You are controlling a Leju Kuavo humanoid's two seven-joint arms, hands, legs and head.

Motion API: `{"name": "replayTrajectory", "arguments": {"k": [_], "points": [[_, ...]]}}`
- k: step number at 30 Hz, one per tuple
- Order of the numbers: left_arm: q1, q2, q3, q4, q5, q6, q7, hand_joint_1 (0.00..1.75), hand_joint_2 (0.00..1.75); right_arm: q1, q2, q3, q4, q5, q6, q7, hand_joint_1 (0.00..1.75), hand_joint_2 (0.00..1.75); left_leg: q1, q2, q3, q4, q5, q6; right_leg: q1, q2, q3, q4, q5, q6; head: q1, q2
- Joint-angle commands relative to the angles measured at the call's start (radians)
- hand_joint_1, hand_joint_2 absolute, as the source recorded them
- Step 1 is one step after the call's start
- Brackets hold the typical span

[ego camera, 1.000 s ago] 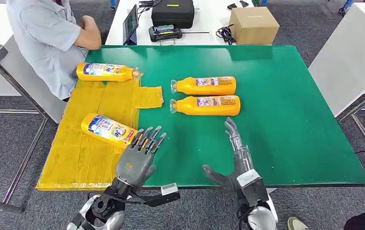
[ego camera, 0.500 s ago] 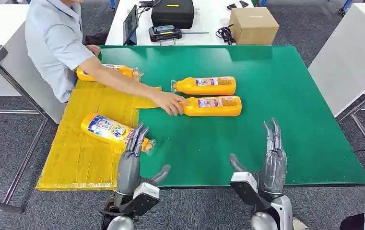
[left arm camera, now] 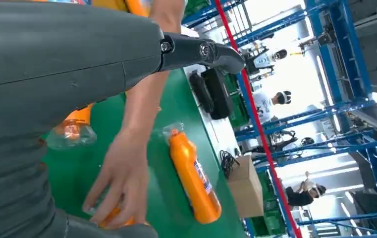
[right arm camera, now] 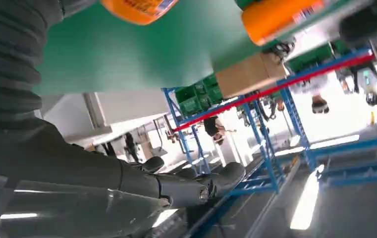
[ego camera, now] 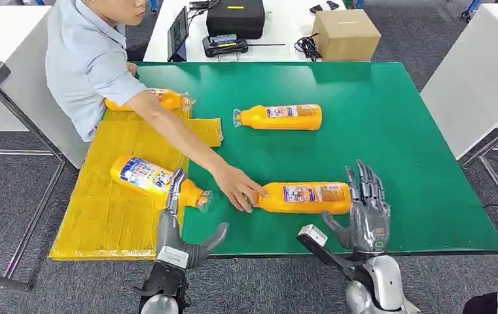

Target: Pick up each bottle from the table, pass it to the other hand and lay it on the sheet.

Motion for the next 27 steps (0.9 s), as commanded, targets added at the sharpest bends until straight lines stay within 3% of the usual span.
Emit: {"name": "replayTrajectory", "arguments": {"k": [1, 6, 12, 27], "points": [[-0.001, 0.015, 0.001, 0.005, 0.005, -0.003, 0.002, 0.0, 1.75, -0.064, -0.041, 0.045, 0.146, 0.013, 0.009, 0.014, 0.0, 1.75, 0.002, 0.003, 0.005, -0.001, -0.002, -0.002, 0.002, 0.002, 0.005, -0.001, -0.001, -0.003, 0.0, 0.0], [0.016, 0.015, 0.008, -0.019, 0.02, -0.003, 0.017, 0.0, 1.75, -0.092, -0.078, 0.081, 0.21, 0.029, 0.127, 0.109, 0.0, 1.75, 0.002, 0.004, 0.006, 0.0, -0.003, -0.002, 0.002, 0.003, 0.006, -0.002, -0.001, -0.003, 0.0, 0.0], [0.005, 0.018, -0.011, -0.022, 0.096, -0.073, 0.033, 0.0, 1.75, -0.159, -0.081, 0.087, 0.287, -0.128, 0.236, 0.037, 0.0, 1.75, 0.001, 0.004, 0.003, 0.0, -0.001, -0.001, 0.001, 0.003, 0.003, -0.001, 0.0, -0.002, 0.0, 0.0], [-0.012, 0.015, -0.046, 0.006, 0.096, -0.101, 0.053, 0.0, 1.75, -0.238, -0.033, 0.234, 0.334, -0.226, 0.351, 0.008, 0.0, 1.75, 0.001, 0.003, 0.003, 0.0, -0.001, -0.001, 0.001, 0.002, 0.002, -0.001, 0.0, -0.001, 0.0, 0.0]]}}
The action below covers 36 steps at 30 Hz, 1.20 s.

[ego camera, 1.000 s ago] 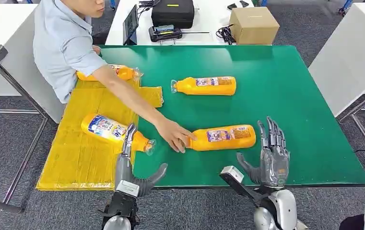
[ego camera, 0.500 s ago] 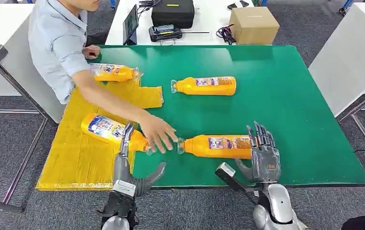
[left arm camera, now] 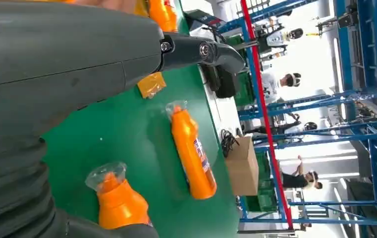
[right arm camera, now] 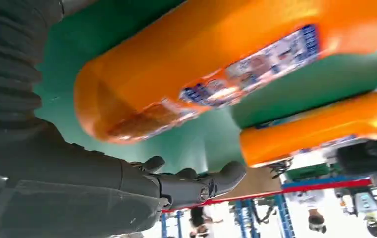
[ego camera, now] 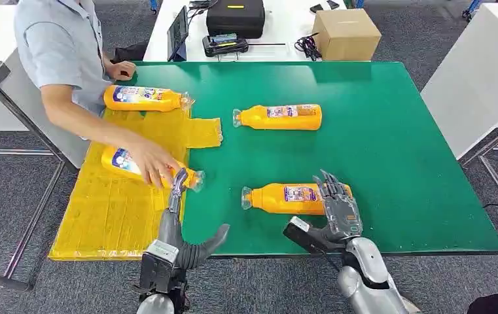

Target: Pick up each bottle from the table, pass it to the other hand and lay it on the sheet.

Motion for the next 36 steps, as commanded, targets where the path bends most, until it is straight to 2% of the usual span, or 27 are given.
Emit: {"name": "replayTrajectory", "arguments": {"k": [1, 5, 10, 11, 13, 18, 25, 29, 30, 36], "points": [[-0.022, 0.015, -0.037, 0.039, -0.007, -0.005, 0.017, 0.0, 1.75, -0.082, 0.019, 0.105, 0.091, -0.057, 0.058, -0.011, 0.0, 1.75, 0.002, 0.004, 0.006, 0.0, -0.002, -0.002, 0.002, 0.003, 0.006, -0.001, -0.001, -0.003, 0.0, 0.0], [-0.017, 0.018, -0.05, 0.032, -0.024, -0.021, 0.037, 0.0, 1.75, -0.094, -0.01, 0.147, 0.068, -0.087, 0.14, 0.011, 0.0, 1.75, 0.001, 0.002, 0.002, 0.0, -0.001, -0.001, 0.001, 0.001, 0.002, -0.001, 0.0, -0.002, 0.0, 0.0], [-0.007, 0.018, -0.049, 0.025, -0.03, -0.037, 0.062, 0.0, 1.75, -0.091, -0.042, 0.178, 0.031, -0.068, 0.162, 0.068, 0.0, 1.75, 0.0, 0.001, 0.002, 0.0, -0.001, -0.001, 0.0, 0.001, 0.002, -0.001, 0.0, -0.002, 0.0, 0.0], [-0.007, 0.018, -0.049, 0.025, -0.03, -0.037, 0.062, 0.0, 1.75, -0.091, -0.042, 0.178, 0.031, -0.068, 0.162, 0.068, 0.0, 1.75, 0.001, 0.002, 0.003, 0.0, -0.002, -0.002, 0.001, 0.001, 0.003, -0.001, -0.001, -0.002, 0.0, 0.0], [0.004, 0.024, -0.055, 0.015, -0.033, -0.044, 0.08, 0.0, 1.75, -0.1, -0.057, 0.193, 0.013, -0.016, 0.158, 0.145, 0.0, 1.75, 0.0, 0.001, 0.002, 0.0, -0.001, -0.001, 0.0, 0.001, 0.001, -0.001, 0.0, -0.001, 0.0, 0.0], [-0.001, 0.047, -0.056, 0.017, -0.036, -0.053, 0.091, 0.0, 1.75, -0.127, -0.068, 0.211, -0.021, 0.064, 0.139, 0.212, 0.0, 1.75, 0.001, 0.004, 0.005, 0.0, -0.003, -0.002, 0.001, 0.003, 0.004, 0.0, -0.001, -0.003, 0.0, 0.0], [0.015, 0.054, -0.054, 0.002, -0.043, -0.047, 0.099, 0.0, 1.75, -0.116, -0.061, 0.244, -0.067, 0.16, 0.091, 0.262, 0.0, 1.75, 0.0, 0.003, 0.003, 0.0, -0.001, -0.002, 0.001, 0.002, 0.003, -0.001, -0.001, -0.002, 0.0, 0.0], [0.028, 0.041, -0.055, -0.007, -0.049, -0.042, 0.108, 0.0, 1.75, -0.113, -0.056, 0.235, -0.056, 0.122, 0.118, 0.251, 0.0, 1.75, 0.0, 0.002, 0.003, 0.0, -0.001, -0.001, 0.001, 0.002, 0.002, -0.001, 0.0, -0.002, 0.0, 0.0], [0.029, 0.04, -0.061, -0.011, -0.053, -0.043, 0.119, 0.0, 1.75, -0.119, -0.052, 0.217, -0.03, 0.042, 0.174, 0.232, 0.0, 1.75, 0.001, 0.003, 0.004, 0.0, -0.002, -0.002, 0.001, 0.003, 0.004, -0.001, -0.001, -0.002, 0.0, 0.0], [0.009, 0.045, -0.066, 0.017, -0.053, -0.053, 0.122, 0.0, 1.75, -0.163, -0.077, 0.203, 0.099, -0.049, 0.251, 0.204, 0.0, 1.75, 0.0, 0.002, 0.003, -0.001, -0.001, -0.001, 0.0, 0.001, 0.003, -0.001, 0.0, -0.001, 0.0, 0.0]]}}
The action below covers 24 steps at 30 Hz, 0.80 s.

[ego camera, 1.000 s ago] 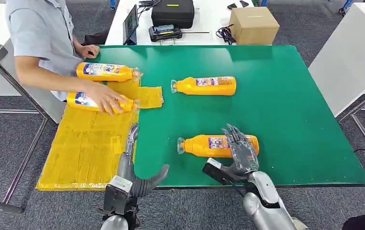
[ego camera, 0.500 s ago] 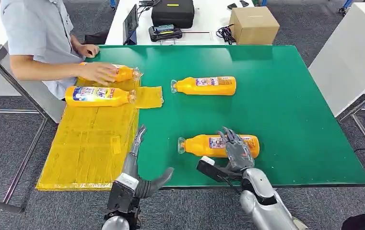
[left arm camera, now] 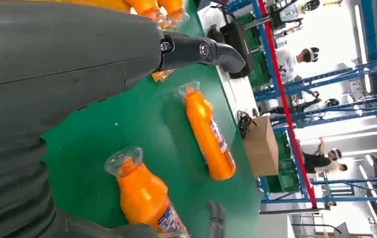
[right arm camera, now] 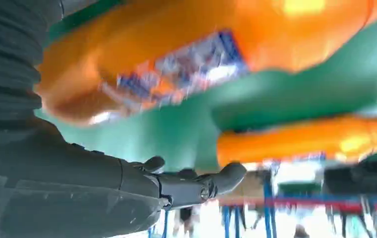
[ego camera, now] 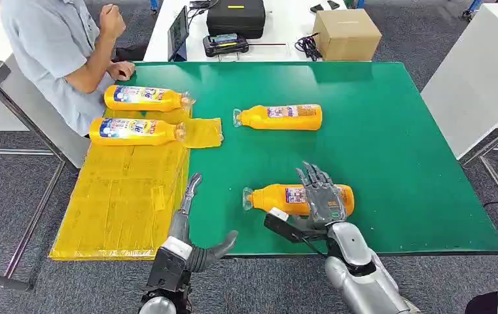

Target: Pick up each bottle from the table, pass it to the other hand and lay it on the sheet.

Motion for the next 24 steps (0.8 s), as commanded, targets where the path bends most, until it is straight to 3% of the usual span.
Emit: {"name": "replayTrajectory", "arguments": {"k": [1, 8, 17, 24], "points": [[0.007, 0.028, -0.031, 0.032, -0.001, -0.015, 0.01, 0.0, 1.75, -0.082, -0.037, 0.01, 0.184, -0.108, 0.106, -0.033, 0.0, 1.75, 0.001, 0.003, 0.006, -0.001, -0.002, -0.002, 0.002, 0.002, 0.006, -0.001, -0.001, -0.002, 0.0, 0.0], [0.005, 0.033, -0.031, 0.042, 0.022, -0.049, 0.026, 0.0, 1.75, -0.089, -0.07, 0.034, 0.232, -0.107, 0.134, -0.007, 0.0, 1.75, 0.0, 0.001, 0.004, -0.001, -0.001, -0.001, 0.0, 0.001, 0.004, -0.002, -0.001, -0.002, 0.0, 0.0], [0.037, 0.043, -0.029, -0.01, 0.026, -0.047, 0.051, 0.0, 1.75, -0.125, -0.068, 0.098, 0.19, 0.079, 0.074, 0.126, 0.0, 1.75, 0.001, 0.003, 0.005, 0.0, -0.002, -0.002, 0.001, 0.003, 0.005, -0.001, -0.001, -0.002, 0.0, 0.0], [0.036, 0.045, -0.029, -0.004, 0.029, -0.048, 0.055, 0.0, 1.75, -0.132, -0.061, 0.086, 0.215, 0.066, 0.095, 0.114, 0.0, 1.75, 0.001, 0.002, 0.005, 0.0, -0.002, -0.002, 0.001, 0.002, 0.005, -0.001, -0.001, -0.002, 0.0, 0.0]]}}
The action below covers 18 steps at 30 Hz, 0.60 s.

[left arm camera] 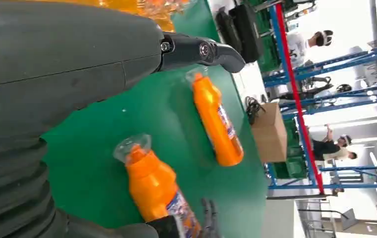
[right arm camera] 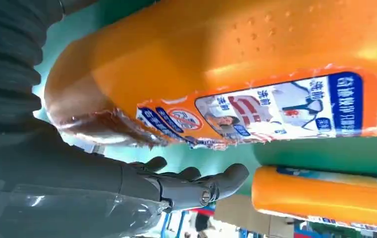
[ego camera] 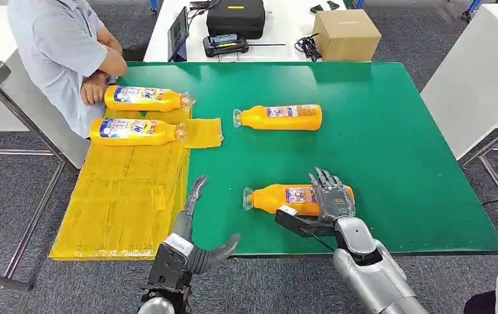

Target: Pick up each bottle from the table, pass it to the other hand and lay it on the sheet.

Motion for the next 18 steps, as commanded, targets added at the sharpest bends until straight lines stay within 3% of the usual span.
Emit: {"name": "replayTrajectory", "arguments": {"k": [1, 6, 8, 9, 10, 11, 18], "points": [[0.017, 0.035, -0.029, 0.016, 0.012, -0.005, 0.008, 0.0, 1.75, -0.058, -0.008, 0.05, 0.096, -0.017, 0.031, -0.015, 0.0, 1.75, 0.001, 0.002, 0.005, 0.0, -0.002, -0.002, 0.002, 0.002, 0.004, -0.001, -0.001, -0.002, 0.0, 0.0], [-0.004, 0.036, -0.035, 0.049, 0.025, -0.015, -0.001, 0.0, 1.75, -0.09, -0.04, 0.048, 0.202, -0.114, 0.126, -0.048, 0.0, 1.75, 0.001, 0.001, 0.005, -0.001, -0.001, -0.002, 0.001, 0.001, 0.005, -0.002, 0.0, -0.002, 0.0, 0.0], [-0.013, 0.038, -0.037, 0.061, 0.03, -0.02, -0.006, 0.0, 1.75, -0.11, -0.052, 0.061, 0.261, -0.136, 0.161, -0.045, 0.44, 1.75, 0.001, 0.001, 0.004, -0.001, 0.0, -0.001, 0.001, 0.0, 0.003, -0.001, 0.0, -0.001, 0.0, 0.0], [-0.015, 0.037, -0.037, 0.065, 0.031, -0.021, -0.007, 0.0, 1.75, -0.112, -0.056, 0.062, 0.27, -0.14, 0.163, -0.049, 0.44, 1.75, 0.001, 0.0, 0.005, -0.001, 0.0, -0.002, 0.001, -0.001, 0.006, -0.003, 0.0, -0.002, 0.0, 0.0], [-0.018, 0.037, -0.038, 0.068, 0.034, -0.024, -0.009, 0.0, 1.75, -0.116, -0.06, 0.065, 0.284, -0.142, 0.167, -0.051, 1.34, 1.75, 0.001, 0.001, 0.006, -0.001, 0.0, -0.001, 0.001, 0.0, 0.006, -0.003, 0.0, -0.002, 0.0, 0.0], [-0.024, 0.036, -0.038, 0.078, 0.036, -0.027, -0.01, 0.0, 1.75, -0.126, -0.061, 0.065, 0.313, -0.156, 0.178, -0.055, 1.75, 1.75, 0.002, 0.0, 0.008, -0.001, 0.0, -0.002, 0.002, -0.001, 0.008, -0.003, 0.0, -0.002, 0.0, 0.0], [-0.032, 0.035, -0.044, 0.091, 0.045, -0.042, -0.016, 0.0, 1.75, -0.126, -0.064, 0.063, 0.353, -0.186, 0.174, -0.082, 1.75, 1.75, 0.002, -0.003, 0.014, -0.002, 0.0, -0.001, 0.002, -0.004, 0.015, -0.005, 0.0, -0.002, 0.0, 0.0]]}}
